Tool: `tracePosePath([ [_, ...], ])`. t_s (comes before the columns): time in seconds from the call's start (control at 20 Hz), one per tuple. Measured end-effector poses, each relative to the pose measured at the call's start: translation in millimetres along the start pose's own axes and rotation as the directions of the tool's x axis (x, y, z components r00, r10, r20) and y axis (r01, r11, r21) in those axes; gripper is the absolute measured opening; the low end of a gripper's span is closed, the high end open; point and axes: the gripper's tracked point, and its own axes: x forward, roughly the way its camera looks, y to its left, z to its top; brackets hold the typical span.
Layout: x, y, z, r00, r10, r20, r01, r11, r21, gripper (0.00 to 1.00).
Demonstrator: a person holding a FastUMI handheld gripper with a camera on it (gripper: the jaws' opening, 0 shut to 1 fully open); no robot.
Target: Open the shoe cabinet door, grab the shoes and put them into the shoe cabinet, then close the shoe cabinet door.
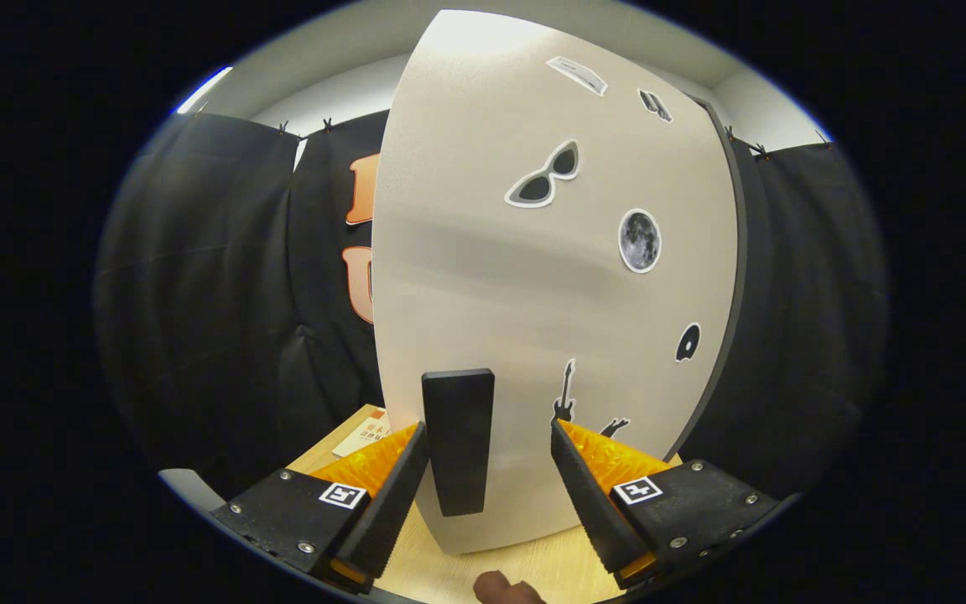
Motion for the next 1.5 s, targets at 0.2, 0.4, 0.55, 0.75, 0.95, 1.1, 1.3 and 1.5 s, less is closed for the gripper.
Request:
tracePosePath([
  [0.2,30.8,3.6,1.2,0.999,0.032,-0.005,-0.032,0.999,0.017,0.92],
  [0.4,53.3,6.5,1.8,0.998,0.063,-0.014,-0.063,0.997,0.042,0.92],
  [0.55,67.0,9.1,4.6,0.999,0.054,-0.008,-0.053,0.999,0.009,0.92],
  [0.75,67.5,9.4,3.5,1.000,0.014,0.016,-0.012,0.994,-0.113,0.97],
  [0.95,71.9,9.3,4.5,0.999,0.006,0.044,-0.002,0.995,-0.097,0.98],
  [1.1,69.2,9.1,5.3,0.998,-0.013,0.059,0.018,0.996,-0.082,0.98],
  [1.3,69.3,8.8,7.1,0.997,-0.006,0.080,0.012,0.997,-0.071,0.98],
  [1.5,69.3,8.6,7.7,0.996,-0.009,0.085,0.014,0.998,-0.067,0.98],
])
